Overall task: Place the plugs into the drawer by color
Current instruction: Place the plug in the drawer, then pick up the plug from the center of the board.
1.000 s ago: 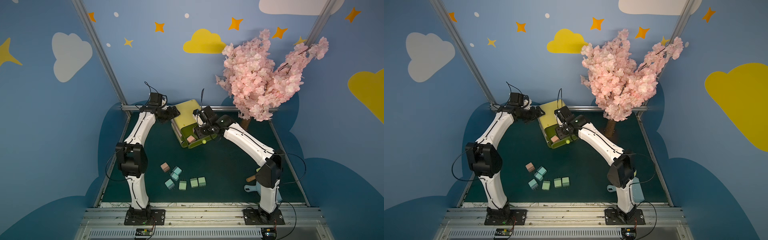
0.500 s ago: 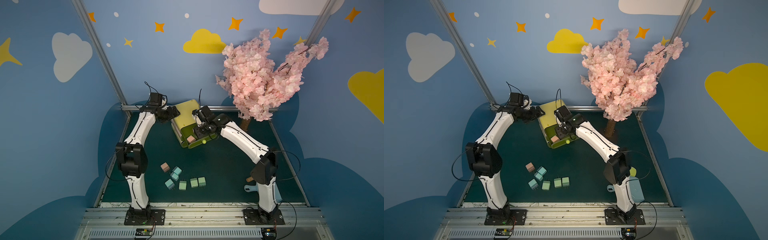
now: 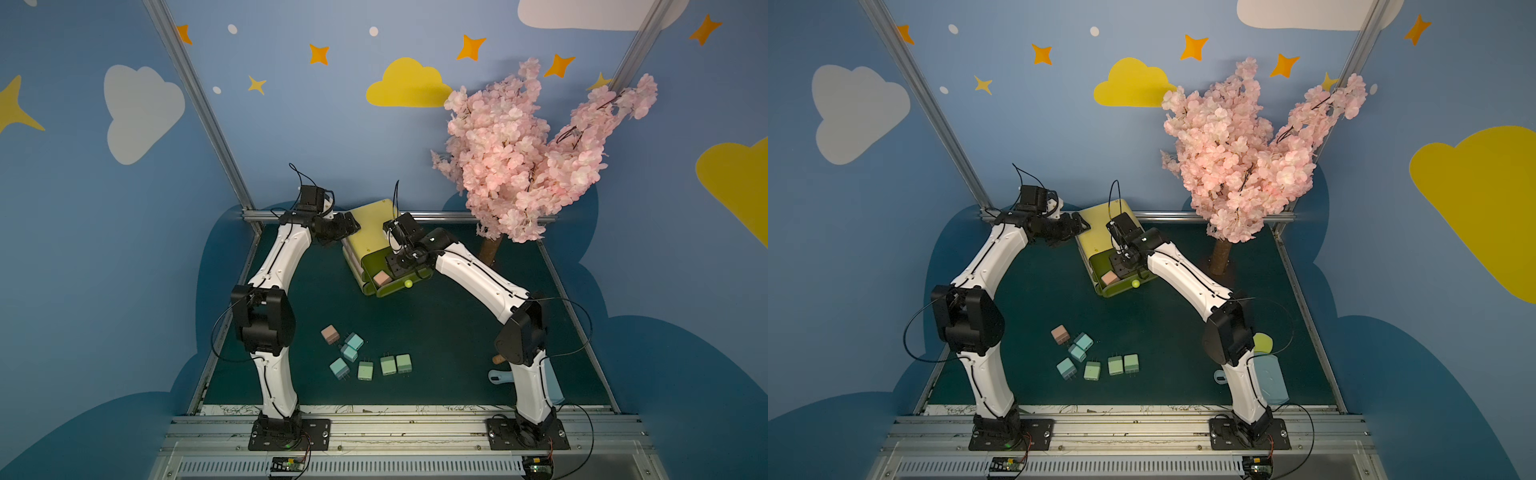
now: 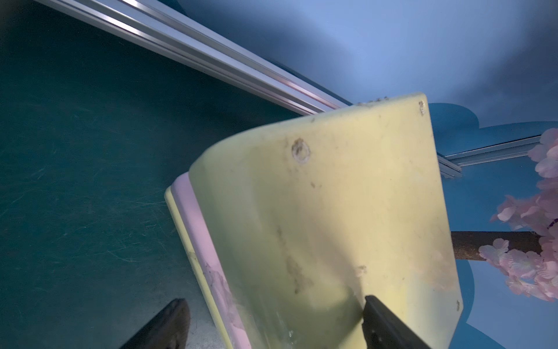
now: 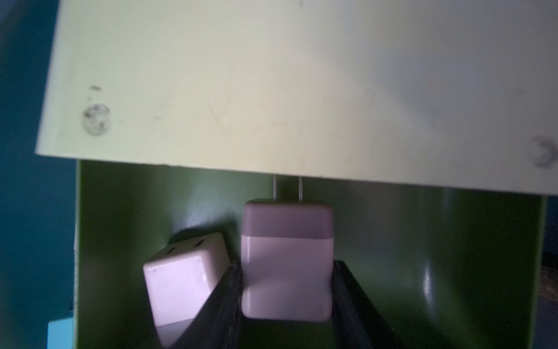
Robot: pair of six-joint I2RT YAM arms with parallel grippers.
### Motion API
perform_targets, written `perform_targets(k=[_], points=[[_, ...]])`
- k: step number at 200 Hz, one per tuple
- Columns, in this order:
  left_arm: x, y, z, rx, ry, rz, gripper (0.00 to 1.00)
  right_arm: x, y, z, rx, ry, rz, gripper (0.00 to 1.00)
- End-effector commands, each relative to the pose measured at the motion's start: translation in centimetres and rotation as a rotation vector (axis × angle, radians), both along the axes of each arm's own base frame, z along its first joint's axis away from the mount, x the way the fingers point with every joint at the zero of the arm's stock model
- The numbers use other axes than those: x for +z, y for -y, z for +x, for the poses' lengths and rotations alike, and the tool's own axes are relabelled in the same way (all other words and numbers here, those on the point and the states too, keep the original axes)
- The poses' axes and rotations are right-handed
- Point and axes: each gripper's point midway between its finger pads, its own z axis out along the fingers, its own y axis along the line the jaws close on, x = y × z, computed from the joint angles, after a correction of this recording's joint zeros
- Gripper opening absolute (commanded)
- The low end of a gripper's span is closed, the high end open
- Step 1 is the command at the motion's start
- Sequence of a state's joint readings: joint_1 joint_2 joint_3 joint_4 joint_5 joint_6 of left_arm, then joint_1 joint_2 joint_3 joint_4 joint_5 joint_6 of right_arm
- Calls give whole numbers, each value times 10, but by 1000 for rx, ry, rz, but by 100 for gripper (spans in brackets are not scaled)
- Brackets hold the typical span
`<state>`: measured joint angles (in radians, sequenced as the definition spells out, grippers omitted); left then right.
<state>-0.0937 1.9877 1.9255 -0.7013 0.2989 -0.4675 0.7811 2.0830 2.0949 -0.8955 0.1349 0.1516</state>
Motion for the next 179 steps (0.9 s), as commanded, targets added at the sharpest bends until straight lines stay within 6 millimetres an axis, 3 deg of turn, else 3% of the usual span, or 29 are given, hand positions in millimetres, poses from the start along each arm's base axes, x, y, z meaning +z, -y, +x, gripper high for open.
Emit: perform_targets(k=[1,24,42,60,78,94,124,149,179], points=[[-15,-10,-14,12,-62,59,90,28,3,2,-1,41,33,55],[-14,-11,-14,15,-59,60,90,54,5,-4,8,82,66,67],[-13,-12,-14,17,-57,60,90,68,7,-10,16,104,77,70],[-13,-13,-14,19,-55,63,90,82,-2,-36,96,63,157,70],[-13,-14,-14,19,-56,67,90,82,-18,-67,145,75,190,69],[-13,-13,-14,19,-56,67,90,70,-43,-99,201,91,220,67],[-14,-13,-14,19,-58,64,90,20,-90,-146,258,-23,230,65],[-15,-12,-14,16,-60,62,90,-23,-123,-167,279,-120,202,64],[-14,-13,-14,19,-57,64,90,-66,-151,-171,292,-193,167,63]])
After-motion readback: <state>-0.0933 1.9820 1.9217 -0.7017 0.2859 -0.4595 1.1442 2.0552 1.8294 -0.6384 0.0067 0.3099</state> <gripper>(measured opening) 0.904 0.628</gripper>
